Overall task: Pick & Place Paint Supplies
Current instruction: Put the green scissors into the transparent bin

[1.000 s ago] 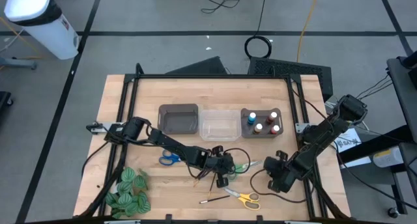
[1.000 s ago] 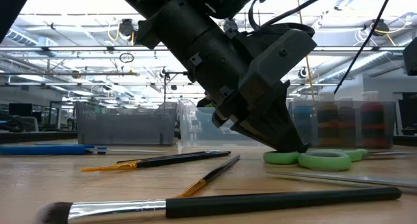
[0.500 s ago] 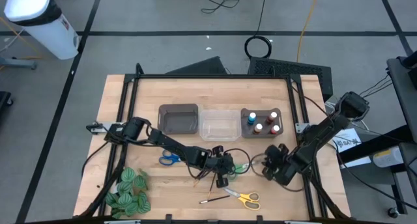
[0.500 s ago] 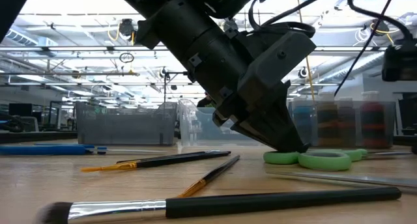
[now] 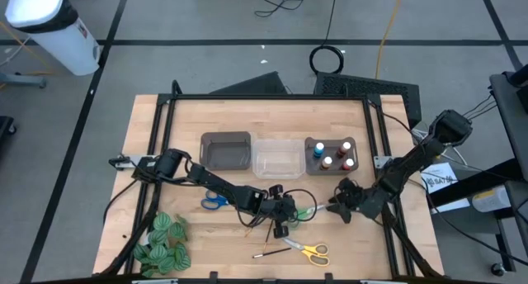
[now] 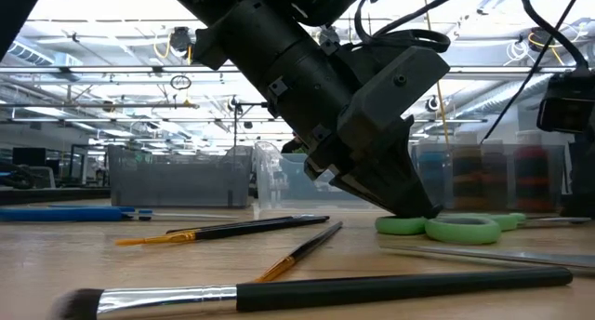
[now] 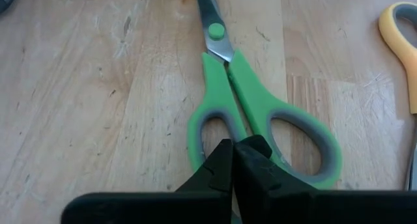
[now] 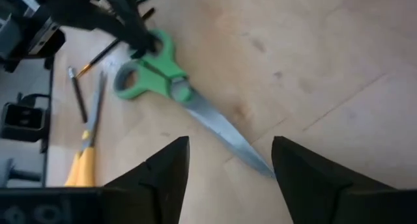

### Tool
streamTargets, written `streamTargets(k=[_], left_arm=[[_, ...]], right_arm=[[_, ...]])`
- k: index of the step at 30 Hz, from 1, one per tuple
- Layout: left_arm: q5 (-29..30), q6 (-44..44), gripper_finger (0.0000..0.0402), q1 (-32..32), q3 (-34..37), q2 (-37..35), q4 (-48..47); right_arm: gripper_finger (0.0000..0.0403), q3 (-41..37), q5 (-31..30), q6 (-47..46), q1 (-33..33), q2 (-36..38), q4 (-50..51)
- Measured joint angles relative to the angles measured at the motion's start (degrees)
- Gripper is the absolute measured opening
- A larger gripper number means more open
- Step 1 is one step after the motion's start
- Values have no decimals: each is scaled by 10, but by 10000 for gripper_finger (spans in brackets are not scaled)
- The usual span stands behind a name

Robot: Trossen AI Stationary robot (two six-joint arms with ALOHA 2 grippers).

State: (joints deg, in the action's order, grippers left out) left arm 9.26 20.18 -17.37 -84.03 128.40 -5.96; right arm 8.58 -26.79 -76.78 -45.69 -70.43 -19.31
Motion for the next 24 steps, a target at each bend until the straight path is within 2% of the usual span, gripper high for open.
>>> streamTargets(k=[9, 13, 17, 24], left_arm=[[1, 9, 12, 0, 0, 0, -2], [2, 13, 7, 0, 0, 0, -2], [3, 13, 18, 0, 0, 0, -2], [6, 15, 9, 0, 0, 0, -2]], right_arm=[[178, 0, 57, 1, -1, 0, -33], [169, 1, 80, 67, -1, 0, -67], [157, 0, 65, 150, -2, -1, -59], [138, 9, 6, 259, -2, -37, -62]])
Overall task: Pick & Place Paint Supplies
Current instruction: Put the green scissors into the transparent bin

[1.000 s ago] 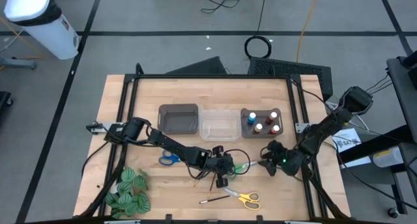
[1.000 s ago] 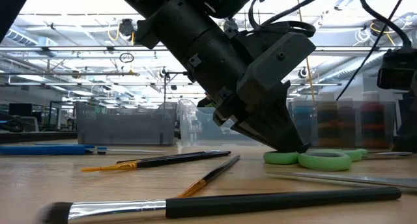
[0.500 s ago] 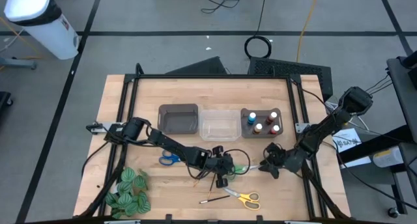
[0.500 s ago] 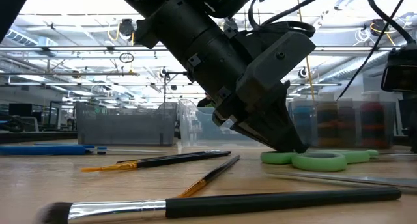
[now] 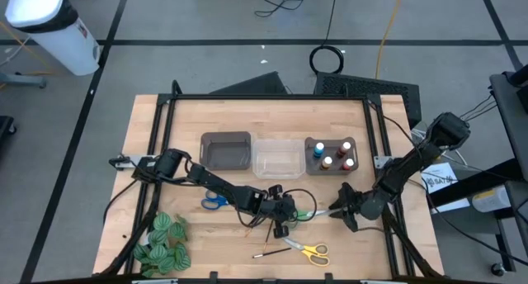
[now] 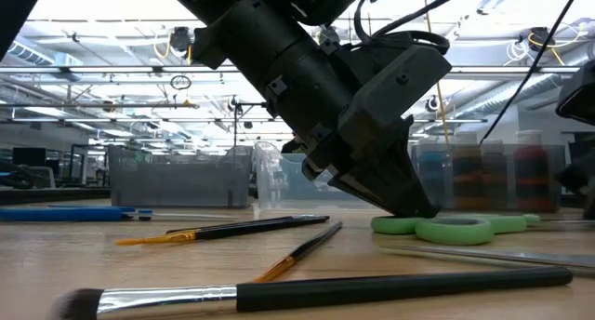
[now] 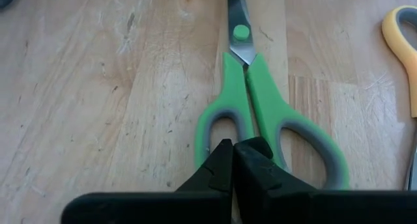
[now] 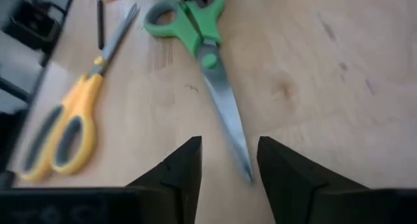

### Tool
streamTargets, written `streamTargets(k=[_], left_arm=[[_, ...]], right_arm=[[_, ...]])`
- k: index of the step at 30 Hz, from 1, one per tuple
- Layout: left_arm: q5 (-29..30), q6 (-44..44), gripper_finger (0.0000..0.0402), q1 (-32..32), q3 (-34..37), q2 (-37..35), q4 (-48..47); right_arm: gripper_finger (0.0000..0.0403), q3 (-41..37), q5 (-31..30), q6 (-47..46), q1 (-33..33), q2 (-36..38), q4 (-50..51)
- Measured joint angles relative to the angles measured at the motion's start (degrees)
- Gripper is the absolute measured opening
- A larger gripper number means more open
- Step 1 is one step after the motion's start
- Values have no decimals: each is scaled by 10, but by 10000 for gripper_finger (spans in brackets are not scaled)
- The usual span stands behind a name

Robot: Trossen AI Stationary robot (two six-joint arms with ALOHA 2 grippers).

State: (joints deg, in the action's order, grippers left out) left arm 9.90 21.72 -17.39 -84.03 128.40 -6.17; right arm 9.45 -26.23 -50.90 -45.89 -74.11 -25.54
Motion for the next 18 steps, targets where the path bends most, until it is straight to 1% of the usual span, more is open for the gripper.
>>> streamTargets(k=[4, 10, 15, 18], left_arm=[[1, 0, 20, 0, 0, 0, 0], [2, 5, 6, 0, 0, 0, 0], [3, 9, 20, 0, 0, 0, 0], [2, 9, 12, 0, 0, 0, 0]], right_arm=[[136, 24, -8, 69, 0, -48, -1], [136, 63, -20, 127, 0, -130, -6], [125, 74, -12, 126, 1, -160, 19], [102, 74, -13, 114, 1, -165, 45]])
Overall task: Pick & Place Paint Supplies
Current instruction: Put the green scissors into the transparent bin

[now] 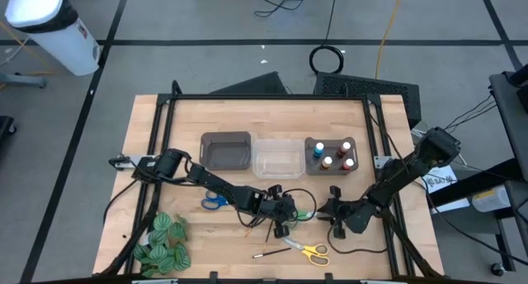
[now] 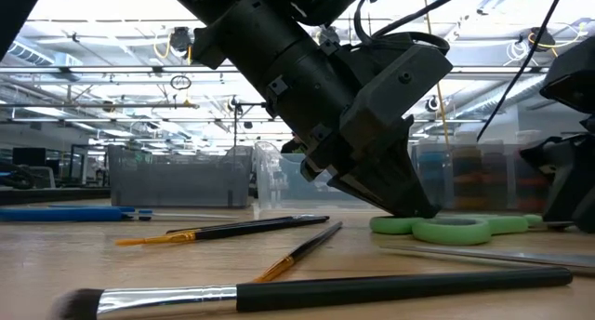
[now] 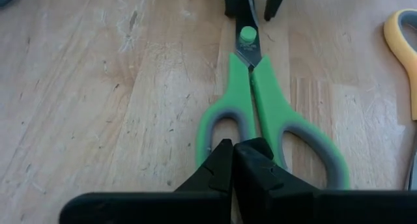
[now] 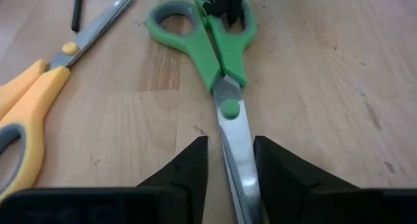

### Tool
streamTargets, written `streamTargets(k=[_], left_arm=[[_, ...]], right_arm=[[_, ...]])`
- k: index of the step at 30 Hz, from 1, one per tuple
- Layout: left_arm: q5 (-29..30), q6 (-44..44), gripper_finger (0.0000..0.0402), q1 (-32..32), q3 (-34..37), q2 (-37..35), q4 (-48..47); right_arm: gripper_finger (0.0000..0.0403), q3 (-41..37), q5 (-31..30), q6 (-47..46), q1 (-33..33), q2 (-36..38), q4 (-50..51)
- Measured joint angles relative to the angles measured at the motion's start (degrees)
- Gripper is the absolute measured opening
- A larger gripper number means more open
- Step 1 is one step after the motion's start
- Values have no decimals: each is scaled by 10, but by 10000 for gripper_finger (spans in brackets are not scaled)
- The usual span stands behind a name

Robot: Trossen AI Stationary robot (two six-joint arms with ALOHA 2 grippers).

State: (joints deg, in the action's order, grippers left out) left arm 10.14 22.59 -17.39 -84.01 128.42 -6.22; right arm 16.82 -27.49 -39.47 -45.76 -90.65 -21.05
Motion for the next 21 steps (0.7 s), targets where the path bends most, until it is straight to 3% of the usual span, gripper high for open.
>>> streamTargets(k=[6, 15, 21], left_arm=[[3, 0, 16, 0, 0, 5, 2], [-4, 0, 7, 1, 0, 13, 26], [-14, -17, 47, 2, 1, -7, 43]], right_arm=[[35, 1, 6, 3, 0, 0, 34], [34, -1, 0, 34, -1, 3, 7], [34, -2, -6, 107, 0, 18, -62]])
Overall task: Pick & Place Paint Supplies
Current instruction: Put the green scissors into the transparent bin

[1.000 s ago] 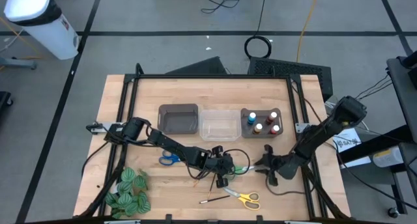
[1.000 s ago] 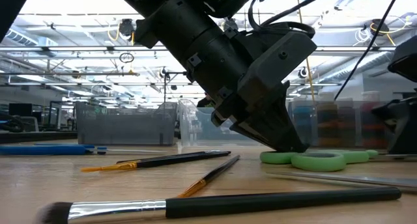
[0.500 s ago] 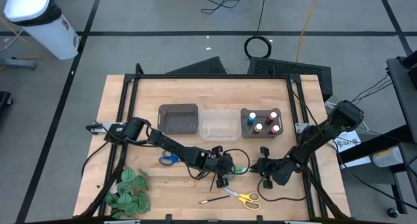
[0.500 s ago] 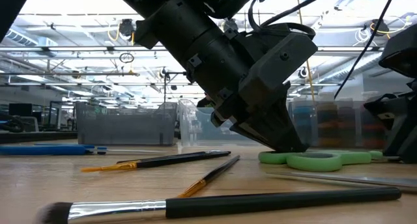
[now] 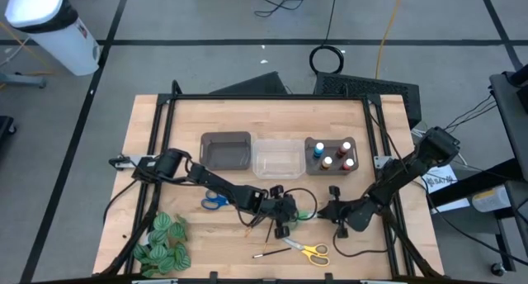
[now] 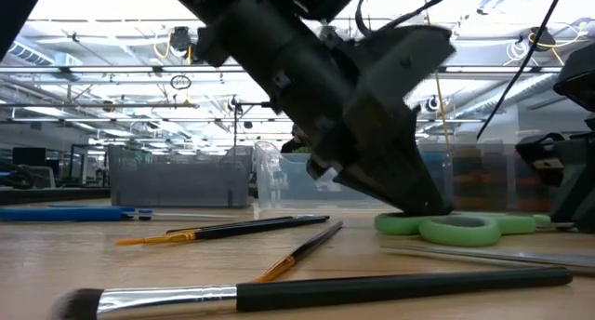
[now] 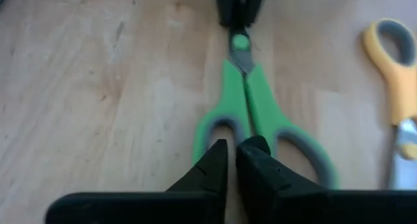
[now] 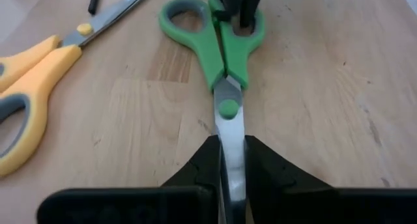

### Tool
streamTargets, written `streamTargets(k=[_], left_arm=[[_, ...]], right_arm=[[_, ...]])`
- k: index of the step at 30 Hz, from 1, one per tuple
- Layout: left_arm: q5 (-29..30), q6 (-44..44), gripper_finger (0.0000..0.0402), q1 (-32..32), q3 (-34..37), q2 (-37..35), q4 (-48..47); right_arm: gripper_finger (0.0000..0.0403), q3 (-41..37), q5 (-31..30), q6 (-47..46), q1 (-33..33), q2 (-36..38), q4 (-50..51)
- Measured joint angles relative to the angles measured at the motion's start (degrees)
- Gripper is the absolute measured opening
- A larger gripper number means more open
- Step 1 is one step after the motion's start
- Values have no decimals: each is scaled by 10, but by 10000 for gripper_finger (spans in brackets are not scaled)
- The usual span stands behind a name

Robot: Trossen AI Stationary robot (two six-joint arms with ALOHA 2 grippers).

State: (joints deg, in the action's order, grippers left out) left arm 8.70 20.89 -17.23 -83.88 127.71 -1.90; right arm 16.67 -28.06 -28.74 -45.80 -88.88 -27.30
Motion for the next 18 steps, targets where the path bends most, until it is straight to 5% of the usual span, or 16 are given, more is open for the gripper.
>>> streamTargets(k=[13, 18], left_arm=[[6, -45, 37, -24, 1, -102, -9], [96, -92, 19, -64, 0, -173, -46]], right_arm=[[34, 0, -23, 69, 0, 1, -78], [34, 41, -31, 122, 0, 6, -67]])
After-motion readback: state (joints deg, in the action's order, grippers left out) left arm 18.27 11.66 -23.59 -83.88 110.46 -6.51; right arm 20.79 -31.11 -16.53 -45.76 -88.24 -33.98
